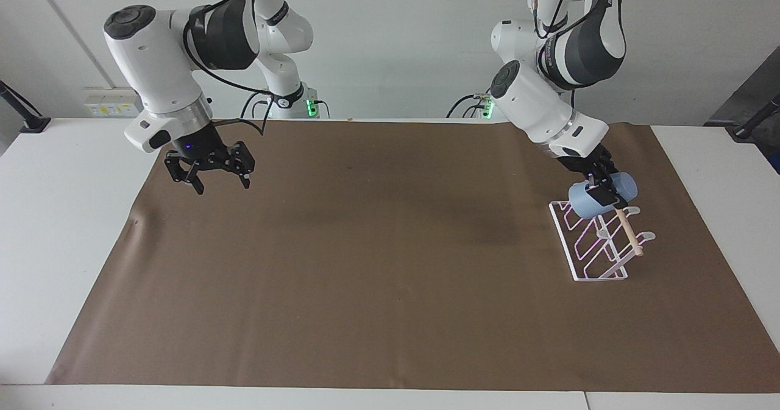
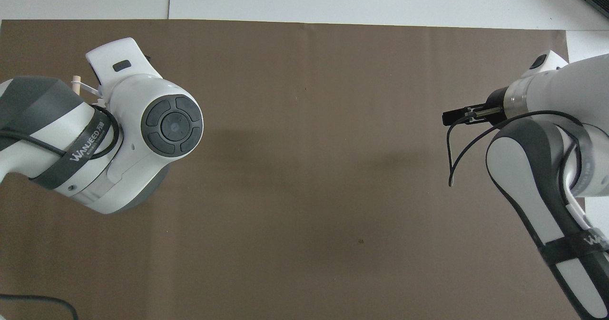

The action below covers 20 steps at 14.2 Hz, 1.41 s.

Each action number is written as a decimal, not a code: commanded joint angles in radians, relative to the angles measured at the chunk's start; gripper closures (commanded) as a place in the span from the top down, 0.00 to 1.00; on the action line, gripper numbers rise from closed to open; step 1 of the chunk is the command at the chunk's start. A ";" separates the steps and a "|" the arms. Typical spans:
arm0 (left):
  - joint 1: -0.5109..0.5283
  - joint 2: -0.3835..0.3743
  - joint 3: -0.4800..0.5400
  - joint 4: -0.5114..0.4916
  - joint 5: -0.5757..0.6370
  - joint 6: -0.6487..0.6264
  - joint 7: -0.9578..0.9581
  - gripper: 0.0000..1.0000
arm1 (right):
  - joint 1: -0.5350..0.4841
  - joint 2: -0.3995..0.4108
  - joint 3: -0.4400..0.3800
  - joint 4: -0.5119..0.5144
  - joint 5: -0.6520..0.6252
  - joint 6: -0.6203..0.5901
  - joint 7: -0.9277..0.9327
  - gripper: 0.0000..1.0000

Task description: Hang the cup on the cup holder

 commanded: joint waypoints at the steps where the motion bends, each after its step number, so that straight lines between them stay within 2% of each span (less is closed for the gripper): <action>1: 0.038 -0.032 -0.007 -0.048 0.072 -0.003 -0.019 0.00 | -0.008 -0.049 0.009 0.036 -0.031 -0.104 0.105 1.00; 5: 0.055 0.020 -0.008 -0.001 0.098 -0.009 -0.026 0.00 | -0.023 -0.051 0.009 0.132 -0.065 -0.248 0.168 1.00; 6: 0.038 0.089 -0.006 0.024 0.115 -0.061 -0.045 0.00 | -0.029 -0.054 0.009 0.133 -0.062 -0.271 0.179 1.00; 8: -0.007 0.282 -0.009 0.184 0.205 -0.228 -0.112 0.00 | -0.051 -0.059 0.012 0.133 -0.057 -0.280 0.194 1.00; 9: -0.023 0.327 -0.009 0.247 0.207 -0.248 -0.125 0.00 | -0.049 -0.060 0.012 0.126 -0.059 -0.276 0.194 1.00; 12: -0.028 0.331 -0.008 0.257 0.215 -0.254 -0.131 0.00 | -0.051 -0.088 0.013 0.083 -0.060 -0.268 0.188 1.00; 20: -0.031 0.332 -0.011 0.207 0.244 -0.242 -0.191 0.00 | -0.068 -0.092 0.013 0.104 -0.066 -0.311 0.179 1.00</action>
